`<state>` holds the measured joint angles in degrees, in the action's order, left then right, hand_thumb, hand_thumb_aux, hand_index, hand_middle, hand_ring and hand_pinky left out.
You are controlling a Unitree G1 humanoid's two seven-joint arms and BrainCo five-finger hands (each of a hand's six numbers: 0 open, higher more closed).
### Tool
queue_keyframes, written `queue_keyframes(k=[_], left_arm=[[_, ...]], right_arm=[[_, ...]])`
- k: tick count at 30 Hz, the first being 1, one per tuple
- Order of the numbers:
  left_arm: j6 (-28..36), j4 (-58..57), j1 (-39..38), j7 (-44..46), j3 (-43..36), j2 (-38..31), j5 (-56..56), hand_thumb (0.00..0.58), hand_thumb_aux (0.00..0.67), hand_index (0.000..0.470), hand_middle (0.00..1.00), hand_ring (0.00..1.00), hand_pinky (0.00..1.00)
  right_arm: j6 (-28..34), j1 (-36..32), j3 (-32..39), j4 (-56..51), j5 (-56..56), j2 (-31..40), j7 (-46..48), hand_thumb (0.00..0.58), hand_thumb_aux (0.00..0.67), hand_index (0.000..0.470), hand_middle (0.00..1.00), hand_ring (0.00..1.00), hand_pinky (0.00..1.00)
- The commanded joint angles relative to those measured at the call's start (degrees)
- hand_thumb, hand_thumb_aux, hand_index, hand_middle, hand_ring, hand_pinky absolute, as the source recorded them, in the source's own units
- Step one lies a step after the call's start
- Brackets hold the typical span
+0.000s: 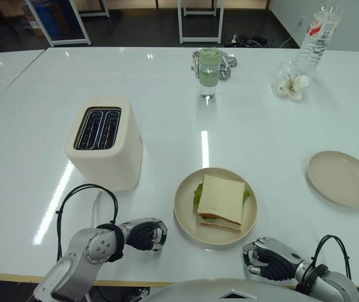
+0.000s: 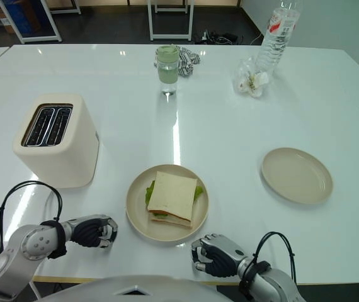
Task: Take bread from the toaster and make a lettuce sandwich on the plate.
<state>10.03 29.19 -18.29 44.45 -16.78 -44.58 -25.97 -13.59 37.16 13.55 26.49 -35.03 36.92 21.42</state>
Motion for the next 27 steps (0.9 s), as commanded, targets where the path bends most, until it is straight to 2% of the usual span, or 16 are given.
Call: queue_keyframes(k=[1, 7, 14, 21, 27], left_arm=[[0.4, -3.0, 2.2, 1.0, -5.3, 2.7, -2.0, 0.58, 0.67, 0.47, 1.0, 1.0, 1.0], [1.4, -11.7, 10.9, 0.3, -10.3, 7.9, -5.3, 0.58, 0.67, 0.47, 1.0, 1.0, 1.0], [-0.6, -28.9, 23.1, -4.2, -13.1, 13.8, -6.7, 0.58, 0.67, 0.47, 1.0, 1.0, 1.0], [-3.4, -47.4, 34.8, -9.5, -13.4, 20.4, -5.1, 0.58, 0.67, 0.47, 1.0, 1.0, 1.0], [-6.8, -58.9, 41.5, -13.7, -13.1, 23.8, -4.5, 0.58, 0.67, 0.47, 1.0, 1.0, 1.0]], right_arm=[[1.7, -4.8, 3.1, -5.2, -3.2, -2.4, 0.2, 0.58, 0.67, 0.47, 1.0, 1.0, 1.0], [2.6, -16.4, 6.5, -14.7, -3.8, -6.8, -0.8, 0.58, 0.67, 0.47, 1.0, 1.0, 1.0], [5.1, -31.4, 8.4, -26.3, -9.6, -11.4, -7.5, 0.58, 0.67, 0.47, 1.0, 1.0, 1.0], [4.9, -49.3, 11.4, -49.2, -11.5, -16.3, -16.5, 0.58, 0.67, 0.47, 1.0, 1.0, 1.0], [3.5, -56.3, 13.4, -60.8, -11.3, -18.5, -24.2, 0.58, 0.67, 0.47, 1.0, 1.0, 1.0]])
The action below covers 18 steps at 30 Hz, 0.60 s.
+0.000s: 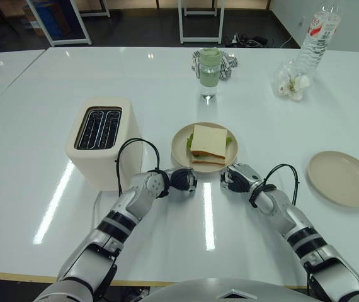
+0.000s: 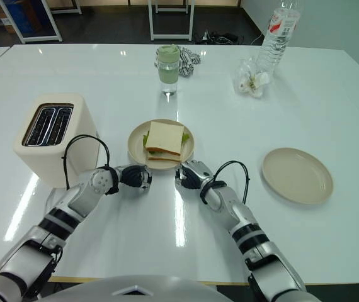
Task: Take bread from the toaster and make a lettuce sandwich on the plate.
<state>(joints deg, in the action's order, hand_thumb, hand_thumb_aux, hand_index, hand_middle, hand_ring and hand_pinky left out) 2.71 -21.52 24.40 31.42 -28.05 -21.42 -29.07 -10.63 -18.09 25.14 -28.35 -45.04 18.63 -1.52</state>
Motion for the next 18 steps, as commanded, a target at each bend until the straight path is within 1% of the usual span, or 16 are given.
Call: queue_keyframes(k=[1, 4, 6, 7, 8, 9, 10, 11, 12, 13, 15, 16, 18], left_arm=[[0.1, -8.5, -0.9, -1.0, -1.9, 0.7, -1.3, 0.58, 0.67, 0.47, 1.0, 1.0, 1.0], [-1.5, -5.6, -2.1, -1.3, -1.5, -0.1, -0.7, 0.58, 0.67, 0.47, 1.0, 1.0, 1.0], [-3.8, 1.5, -5.0, -1.7, 0.3, -1.5, 1.1, 0.58, 0.67, 0.47, 1.0, 1.0, 1.0], [-5.6, 6.6, -7.2, -2.0, 2.1, -1.9, 3.7, 0.569, 0.578, 0.405, 1.0, 1.0, 1.0], [-7.7, 12.1, -9.5, -2.2, 4.0, -2.3, 6.5, 0.427, 0.326, 0.229, 1.0, 1.0, 1.0], [-9.1, 17.4, -11.8, -2.5, 6.0, -2.6, 8.9, 0.023, 0.013, 0.009, 0.85, 0.85, 0.85], [-10.1, 21.7, -13.6, -3.0, 7.6, -2.9, 10.7, 0.0, 0.0, 0.0, 0.48, 0.48, 0.48], [-11.0, 25.6, -15.3, -4.0, 9.5, -2.7, 12.6, 0.0, 0.0, 0.0, 0.0, 0.0, 0.0], [-11.8, 28.6, -16.7, -5.5, 11.9, -1.5, 15.4, 0.0, 0.0, 0.0, 0.0, 0.0, 0.0], [-12.9, 30.0, -17.4, -7.5, 14.2, 0.6, 18.5, 0.0, 0.0, 0.0, 0.0, 0.0, 0.0], [-15.9, 27.9, -17.5, -12.2, 17.7, 5.5, 23.4, 0.0, 0.0, 0.0, 0.0, 0.0, 0.0], [-16.8, 25.9, -17.7, -13.7, 18.7, 7.9, 25.8, 0.0, 0.0, 0.0, 0.0, 0.0, 0.0], [-18.9, 22.5, -18.5, -16.9, 19.6, 11.4, 27.1, 0.0, 0.0, 0.0, 0.0, 0.0, 0.0]], right_arm=[[0.3, -1.0, 1.9, -5.8, -1.0, 0.1, -1.6, 0.58, 0.67, 0.47, 1.0, 1.0, 1.0], [0.1, 1.2, 1.6, -1.6, -0.2, 2.1, -1.4, 0.58, 0.67, 0.47, 1.0, 1.0, 1.0], [-0.5, 4.7, 0.0, 4.9, 2.0, 4.0, 0.0, 0.58, 0.67, 0.47, 1.0, 1.0, 1.0], [-1.2, 7.0, -1.5, 9.1, 4.3, 4.9, 0.9, 0.58, 0.67, 0.47, 1.0, 1.0, 1.0], [-2.1, 9.5, -3.3, 13.4, 7.0, 5.6, 1.6, 0.58, 0.67, 0.47, 1.0, 1.0, 1.0], [-2.7, 12.1, -5.5, 17.8, 10.2, 6.1, 2.2, 0.58, 0.657, 0.461, 1.0, 1.0, 1.0], [-3.1, 14.3, -7.6, 21.6, 13.2, 6.3, 2.8, 0.526, 0.465, 0.326, 0.51, 0.51, 0.51], [-3.4, 16.7, -10.2, 25.9, 17.1, 6.0, 3.3, 0.41, 0.307, 0.216, 0.0, 0.0, 0.0], [-3.1, 18.8, -13.1, 30.1, 21.5, 5.0, 3.3, 0.0, 0.0, 0.0, 0.0, 0.0, 0.0], [-2.7, 20.3, -15.7, 33.4, 25.6, 3.6, 3.2, 0.0, 0.0, 0.0, 0.0, 0.0, 0.0], [-1.1, 22.0, -19.4, 37.6, 30.9, 0.6, 1.9, 0.0, 0.0, 0.0, 0.0, 0.0, 0.0], [-0.3, 22.3, -20.4, 38.4, 32.4, -0.9, 1.2, 0.0, 0.0, 0.0, 0.0, 0.0, 0.0], [0.8, 22.2, -21.5, 38.2, 32.7, -3.2, -0.6, 0.0, 0.0, 0.0, 0.0, 0.0, 0.0]])
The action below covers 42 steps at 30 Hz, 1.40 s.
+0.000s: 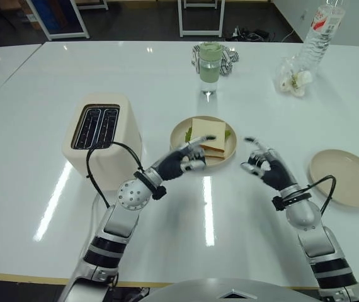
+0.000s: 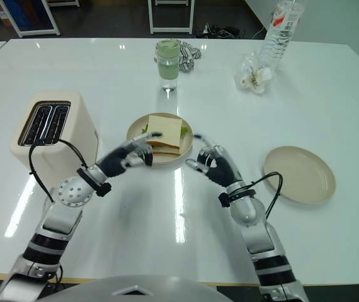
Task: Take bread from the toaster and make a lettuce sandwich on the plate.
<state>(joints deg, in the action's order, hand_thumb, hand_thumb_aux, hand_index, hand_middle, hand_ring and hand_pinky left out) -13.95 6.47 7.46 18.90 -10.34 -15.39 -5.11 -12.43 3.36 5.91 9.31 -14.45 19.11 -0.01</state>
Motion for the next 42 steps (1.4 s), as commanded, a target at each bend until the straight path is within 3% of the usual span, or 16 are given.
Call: queue_keyframes(k=[1, 6, 12, 42], left_arm=[[-2.7, -6.8, -2.0, -6.2, 2.5, 7.8, 4.4, 0.0, 0.0, 0.0, 0.0, 0.0, 0.0], [-3.7, -14.4, -1.5, -14.0, 6.2, 14.8, 6.3, 0.0, 0.0, 0.0, 0.0, 0.0, 0.0], [-6.8, -20.5, 0.1, -17.4, 8.2, 16.0, 5.2, 0.0, 0.0, 0.0, 0.0, 0.0, 0.0], [-10.4, -24.2, 1.1, -18.8, 10.1, 15.7, 4.0, 0.0, 0.0, 0.0, 0.0, 0.0, 0.0]], right_arm=[[3.2, 0.8, -2.8, 0.2, 2.7, -5.1, -2.9, 0.0, 0.0, 0.0, 0.0, 0.0, 0.0], [2.8, 0.5, -4.9, -2.7, 4.4, -11.2, -7.6, 0.0, 0.0, 0.0, 0.0, 0.0, 0.0], [1.4, -0.3, -4.8, -6.5, 4.3, -14.2, -9.2, 0.0, 0.0, 0.0, 0.0, 0.0, 0.0], [-0.4, 0.2, -6.0, -9.2, 3.1, -14.1, -9.7, 0.0, 0.0, 0.0, 0.0, 0.0, 0.0]])
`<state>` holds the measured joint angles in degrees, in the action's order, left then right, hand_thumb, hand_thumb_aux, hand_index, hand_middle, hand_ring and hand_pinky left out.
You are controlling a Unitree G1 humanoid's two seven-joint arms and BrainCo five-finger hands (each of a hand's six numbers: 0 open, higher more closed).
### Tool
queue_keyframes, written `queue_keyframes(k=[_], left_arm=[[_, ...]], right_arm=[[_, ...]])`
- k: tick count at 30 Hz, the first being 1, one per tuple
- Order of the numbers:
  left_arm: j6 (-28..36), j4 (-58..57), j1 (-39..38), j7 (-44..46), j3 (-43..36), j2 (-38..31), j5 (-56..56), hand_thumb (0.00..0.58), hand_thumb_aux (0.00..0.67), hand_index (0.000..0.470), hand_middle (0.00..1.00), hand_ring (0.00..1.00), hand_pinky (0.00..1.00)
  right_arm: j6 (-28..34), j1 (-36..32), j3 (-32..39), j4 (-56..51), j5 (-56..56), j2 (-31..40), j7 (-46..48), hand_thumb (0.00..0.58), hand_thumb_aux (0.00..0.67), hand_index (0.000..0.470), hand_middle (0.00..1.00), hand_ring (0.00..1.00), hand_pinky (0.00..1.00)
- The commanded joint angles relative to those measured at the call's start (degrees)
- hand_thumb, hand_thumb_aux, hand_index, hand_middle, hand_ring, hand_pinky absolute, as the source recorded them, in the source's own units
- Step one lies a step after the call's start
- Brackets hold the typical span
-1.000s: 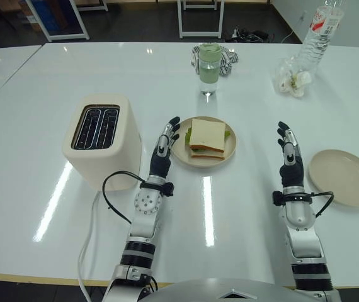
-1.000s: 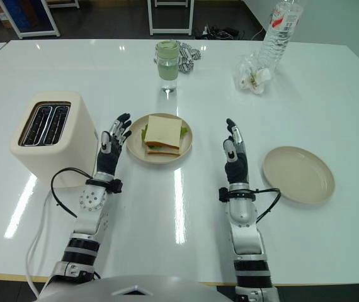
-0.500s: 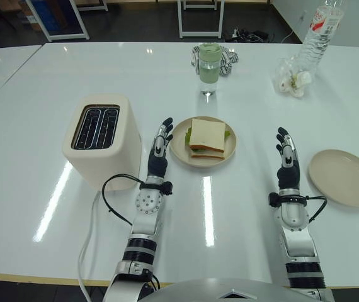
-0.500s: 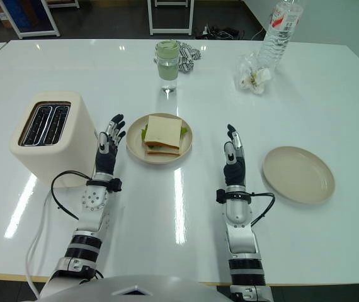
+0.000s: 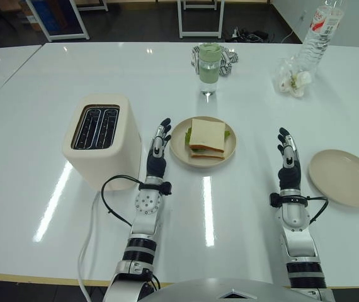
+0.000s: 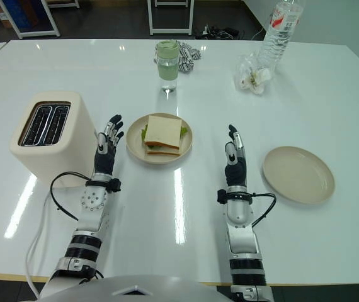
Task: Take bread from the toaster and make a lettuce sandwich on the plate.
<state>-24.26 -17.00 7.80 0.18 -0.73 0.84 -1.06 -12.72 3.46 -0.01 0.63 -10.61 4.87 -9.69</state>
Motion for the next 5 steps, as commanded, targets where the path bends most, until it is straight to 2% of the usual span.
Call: queue_keyframes(k=[1, 5], left_arm=[[-0.2, -0.8, 0.8, 0.0, 0.6, -0.5, -0.1, 0.0, 0.0, 0.0, 0.0, 0.0, 0.0], [-0.7, -1.7, 1.1, 0.0, 0.8, -0.7, 0.0, 0.0, 0.0, 0.0, 0.0, 0.0, 0.0]], right_arm=[[-0.2, 0.1, -0.1, -0.6, -0.8, 0.1, 0.0, 0.0, 0.0, 0.0, 0.0, 0.0, 0.0], [-0.8, -0.1, -0.2, -1.6, -0.9, 0.1, -0.3, 0.0, 0.0, 0.0, 0.0, 0.0, 0.0]])
